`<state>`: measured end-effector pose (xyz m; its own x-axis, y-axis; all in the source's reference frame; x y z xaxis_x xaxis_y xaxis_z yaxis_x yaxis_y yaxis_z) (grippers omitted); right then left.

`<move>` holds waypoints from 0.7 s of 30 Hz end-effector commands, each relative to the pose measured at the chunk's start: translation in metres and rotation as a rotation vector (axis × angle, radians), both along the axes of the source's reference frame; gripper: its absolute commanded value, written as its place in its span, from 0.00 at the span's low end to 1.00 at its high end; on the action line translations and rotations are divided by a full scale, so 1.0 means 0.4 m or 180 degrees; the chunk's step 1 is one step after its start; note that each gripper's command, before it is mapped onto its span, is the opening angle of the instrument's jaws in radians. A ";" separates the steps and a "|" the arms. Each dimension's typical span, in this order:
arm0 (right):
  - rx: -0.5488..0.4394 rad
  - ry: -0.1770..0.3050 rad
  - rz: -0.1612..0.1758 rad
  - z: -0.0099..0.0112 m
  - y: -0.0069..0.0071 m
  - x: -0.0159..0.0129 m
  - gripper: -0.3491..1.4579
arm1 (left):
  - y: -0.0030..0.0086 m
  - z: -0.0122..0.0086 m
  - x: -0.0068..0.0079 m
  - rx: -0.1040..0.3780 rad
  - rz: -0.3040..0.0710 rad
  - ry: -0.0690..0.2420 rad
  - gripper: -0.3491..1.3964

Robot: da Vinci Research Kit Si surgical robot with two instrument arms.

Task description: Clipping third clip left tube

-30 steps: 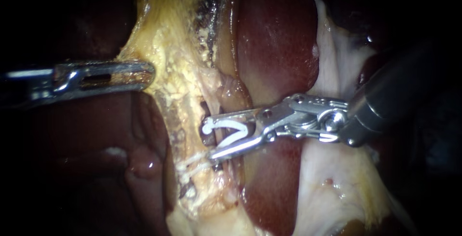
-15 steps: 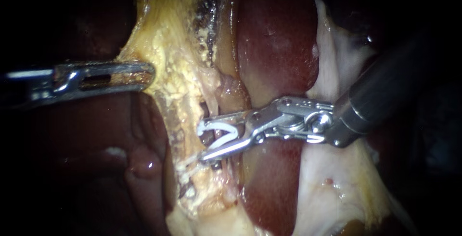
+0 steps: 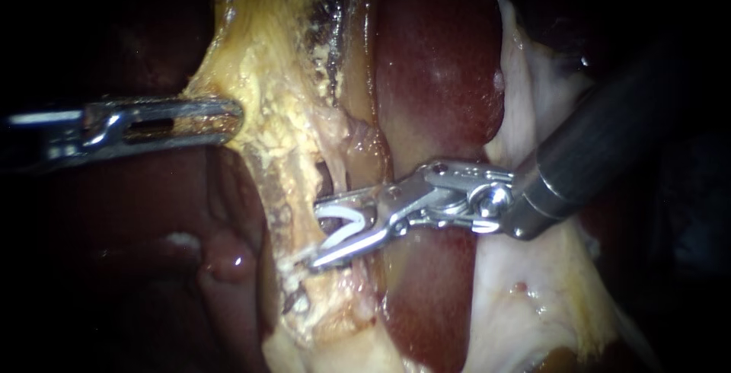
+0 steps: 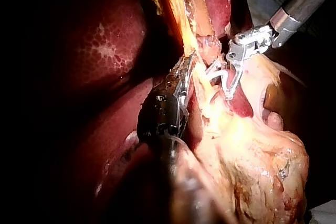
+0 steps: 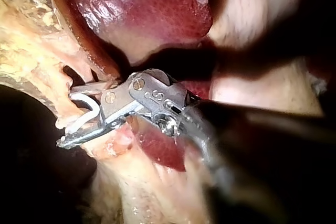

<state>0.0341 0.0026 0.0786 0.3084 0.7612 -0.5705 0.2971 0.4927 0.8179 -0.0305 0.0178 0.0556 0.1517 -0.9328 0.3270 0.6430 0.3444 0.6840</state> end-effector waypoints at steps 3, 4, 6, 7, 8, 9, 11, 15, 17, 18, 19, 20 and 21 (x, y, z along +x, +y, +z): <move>0.0104 0.0119 -0.0025 -0.0005 -0.0003 0.0009 0.52 | 0.0000 0.0007 0.0000 0.0000 0.0004 -0.0003 0.00; 0.0124 0.0140 -0.0054 -0.0005 -0.0005 0.0015 0.52 | 0.0000 0.0009 0.0000 -0.0001 0.0004 -0.0003 0.00; 0.0140 0.0160 -0.0080 -0.0003 -0.0008 0.0025 0.52 | 0.0000 0.0011 -0.0001 -0.0003 0.0004 -0.0003 0.00; 0.0161 0.0174 -0.0083 -0.0001 -0.0010 0.0030 0.52 | -0.0001 0.0011 -0.0001 -0.0003 0.0004 -0.0003 0.00; 0.0182 0.0188 -0.0085 0.0001 -0.0012 0.0036 0.52 | -0.0001 0.0012 -0.0001 -0.0003 0.0004 -0.0003 0.00; 0.0190 0.0213 -0.0075 0.0003 -0.0013 0.0041 0.52 | -0.0001 0.0012 -0.0001 -0.0004 0.0004 -0.0003 0.00; 0.0218 0.0243 -0.0070 0.0004 -0.0014 0.0050 0.52 | -0.0001 0.0012 -0.0001 -0.0004 0.0004 -0.0003 0.00; 0.0276 0.0316 -0.0096 -0.0001 -0.0016 0.0063 0.52 | 0.0000 0.0013 -0.0001 -0.0004 0.0004 -0.0003 0.00; 0.0315 0.0381 -0.0113 -0.0007 -0.0018 0.0067 0.52 | 0.0001 0.0016 0.0000 -0.0004 0.0005 -0.0003 0.00; 0.0340 0.0401 -0.0125 -0.0009 -0.0019 0.0069 0.52 | 0.0002 0.0019 0.0001 -0.0005 0.0005 -0.0003 0.00; 0.0350 0.0431 -0.0122 -0.0012 -0.0020 0.0072 0.52 | 0.0003 0.0022 0.0001 -0.0005 0.0005 -0.0003 0.00; 0.0386 0.0480 -0.0134 -0.0015 -0.0021 0.0077 0.52 | 0.0004 0.0027 0.0002 -0.0011 0.0000 0.0003 0.00; 0.0436 0.0510 -0.0148 -0.0017 -0.0022 0.0080 0.52 | 0.0005 0.0032 0.0003 -0.0013 0.0001 0.0003 0.00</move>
